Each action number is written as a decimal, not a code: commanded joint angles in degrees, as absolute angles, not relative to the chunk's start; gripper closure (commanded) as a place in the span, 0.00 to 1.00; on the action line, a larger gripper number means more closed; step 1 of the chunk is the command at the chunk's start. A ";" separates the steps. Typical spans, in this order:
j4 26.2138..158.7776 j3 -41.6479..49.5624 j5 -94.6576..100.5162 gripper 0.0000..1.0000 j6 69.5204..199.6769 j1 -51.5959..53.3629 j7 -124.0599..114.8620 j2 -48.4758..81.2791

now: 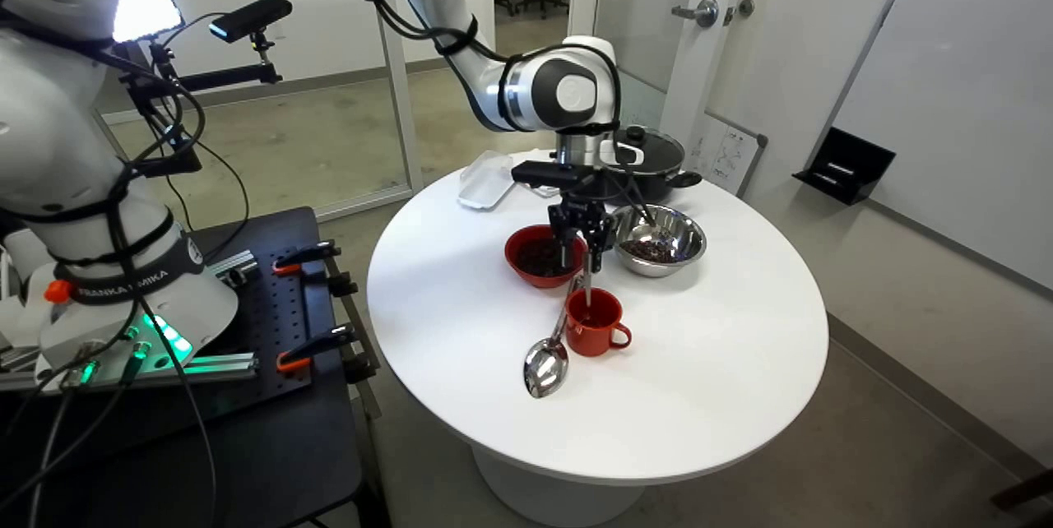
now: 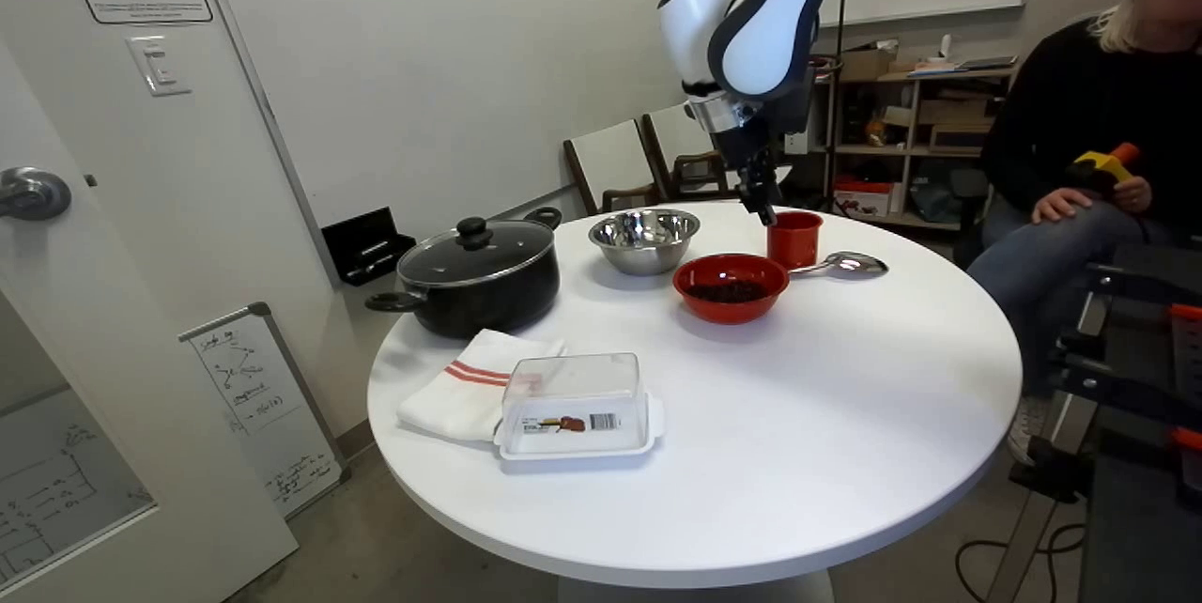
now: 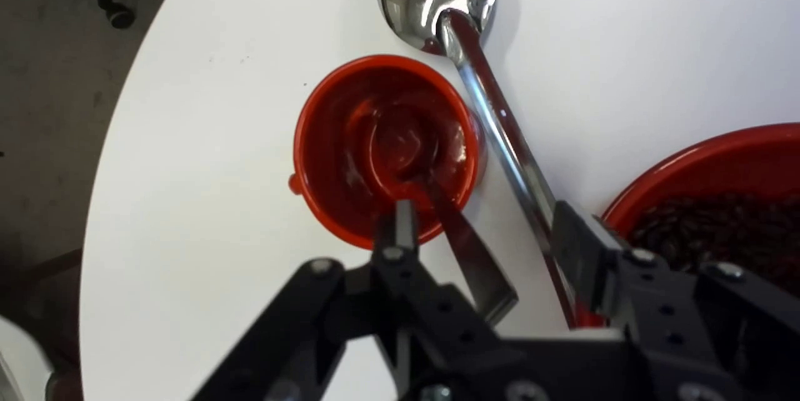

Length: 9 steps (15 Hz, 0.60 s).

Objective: Use the spoon to mix the content in the red bowl

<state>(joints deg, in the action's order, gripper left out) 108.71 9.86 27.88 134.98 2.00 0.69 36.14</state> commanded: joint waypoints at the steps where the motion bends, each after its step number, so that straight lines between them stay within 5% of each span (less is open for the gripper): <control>1: 109.74 6.80 24.06 0.11 133.16 0.53 3.76 32.02; 3: 112.14 2.54 17.86 0.01 133.33 -2.35 9.95 27.34; 9: 115.94 -4.86 -4.04 0.00 127.75 -8.75 27.64 13.38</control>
<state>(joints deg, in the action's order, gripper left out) 111.52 -2.00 5.33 129.41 -5.29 19.05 21.01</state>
